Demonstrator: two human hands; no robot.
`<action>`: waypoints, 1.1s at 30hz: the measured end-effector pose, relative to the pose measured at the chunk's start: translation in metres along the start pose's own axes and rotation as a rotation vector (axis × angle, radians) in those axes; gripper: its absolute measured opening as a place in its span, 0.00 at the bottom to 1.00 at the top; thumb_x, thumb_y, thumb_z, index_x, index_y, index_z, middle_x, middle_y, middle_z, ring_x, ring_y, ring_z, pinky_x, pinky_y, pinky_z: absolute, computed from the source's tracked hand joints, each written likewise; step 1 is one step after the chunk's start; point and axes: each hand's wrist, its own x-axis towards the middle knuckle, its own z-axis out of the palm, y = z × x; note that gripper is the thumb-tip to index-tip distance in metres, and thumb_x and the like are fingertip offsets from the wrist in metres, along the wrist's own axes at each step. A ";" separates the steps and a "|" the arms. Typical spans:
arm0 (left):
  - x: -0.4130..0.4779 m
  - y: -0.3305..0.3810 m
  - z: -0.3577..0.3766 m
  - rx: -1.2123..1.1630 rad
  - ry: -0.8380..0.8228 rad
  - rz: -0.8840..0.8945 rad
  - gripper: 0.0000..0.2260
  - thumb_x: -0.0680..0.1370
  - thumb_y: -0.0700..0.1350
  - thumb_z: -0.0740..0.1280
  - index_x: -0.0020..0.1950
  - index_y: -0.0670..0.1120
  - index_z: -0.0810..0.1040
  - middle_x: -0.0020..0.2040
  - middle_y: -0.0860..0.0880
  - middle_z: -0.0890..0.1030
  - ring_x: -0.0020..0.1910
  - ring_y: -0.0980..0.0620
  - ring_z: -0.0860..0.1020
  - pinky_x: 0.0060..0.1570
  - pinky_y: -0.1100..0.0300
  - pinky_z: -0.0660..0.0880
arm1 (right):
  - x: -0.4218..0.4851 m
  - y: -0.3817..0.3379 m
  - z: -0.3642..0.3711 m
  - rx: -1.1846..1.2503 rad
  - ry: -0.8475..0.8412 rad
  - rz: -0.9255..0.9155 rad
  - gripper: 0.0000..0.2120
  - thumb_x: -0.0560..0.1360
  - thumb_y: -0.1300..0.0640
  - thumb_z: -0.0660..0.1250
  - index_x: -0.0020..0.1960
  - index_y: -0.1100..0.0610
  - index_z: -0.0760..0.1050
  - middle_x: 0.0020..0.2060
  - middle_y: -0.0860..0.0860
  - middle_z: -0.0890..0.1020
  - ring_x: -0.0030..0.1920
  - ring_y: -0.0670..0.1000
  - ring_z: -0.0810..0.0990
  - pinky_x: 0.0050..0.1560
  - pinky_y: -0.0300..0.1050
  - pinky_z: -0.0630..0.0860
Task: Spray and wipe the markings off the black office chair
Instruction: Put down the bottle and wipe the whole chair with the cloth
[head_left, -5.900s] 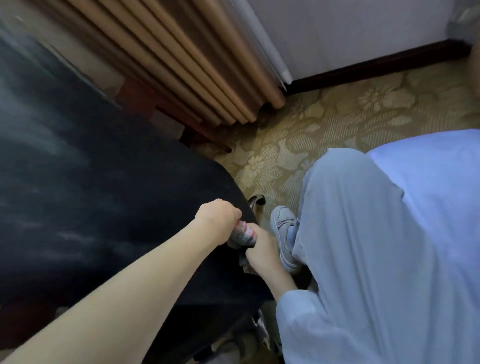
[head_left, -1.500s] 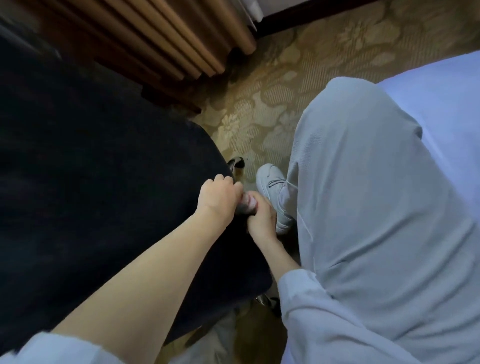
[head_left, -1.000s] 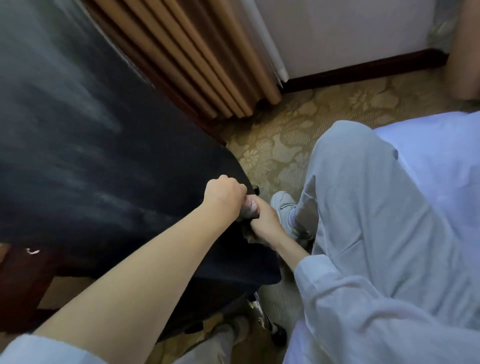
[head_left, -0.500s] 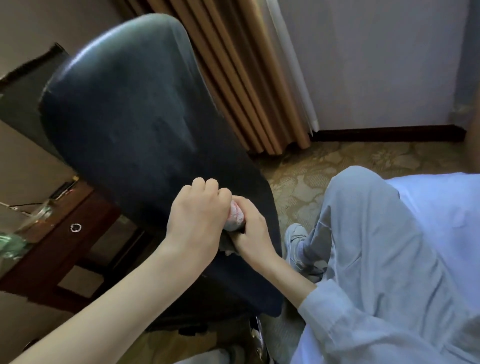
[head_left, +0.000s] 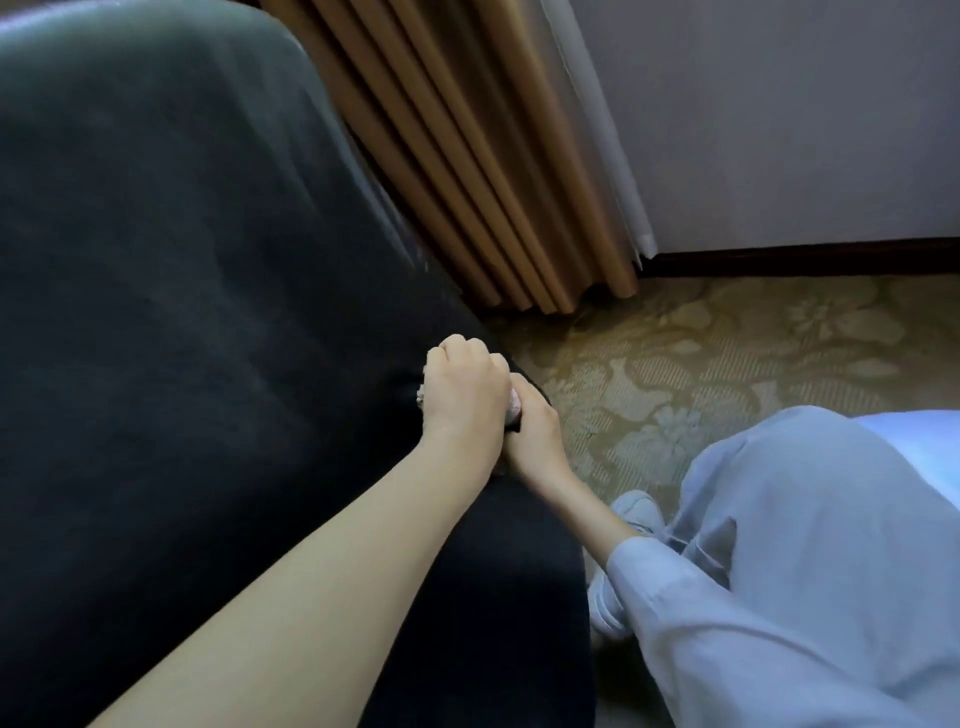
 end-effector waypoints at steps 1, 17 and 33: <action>0.018 0.004 0.007 0.010 -0.009 0.008 0.11 0.78 0.40 0.60 0.61 0.45 0.70 0.57 0.46 0.72 0.58 0.44 0.70 0.54 0.55 0.68 | 0.016 0.011 -0.002 -0.011 -0.013 0.014 0.24 0.68 0.71 0.62 0.44 0.40 0.72 0.44 0.48 0.80 0.44 0.45 0.76 0.41 0.38 0.71; 0.038 0.014 0.008 0.071 -0.143 0.012 0.13 0.78 0.44 0.63 0.62 0.46 0.71 0.58 0.45 0.74 0.60 0.45 0.70 0.56 0.55 0.70 | 0.022 0.020 -0.008 -0.005 -0.132 0.063 0.21 0.69 0.67 0.63 0.45 0.39 0.72 0.44 0.48 0.80 0.45 0.51 0.78 0.40 0.44 0.75; -0.270 -0.086 -0.108 -0.005 0.377 -0.237 0.15 0.70 0.36 0.50 0.46 0.42 0.74 0.40 0.43 0.72 0.40 0.44 0.72 0.42 0.51 0.72 | -0.201 -0.172 0.003 0.248 -0.301 -0.512 0.27 0.67 0.74 0.66 0.61 0.52 0.72 0.53 0.52 0.78 0.49 0.42 0.78 0.44 0.33 0.77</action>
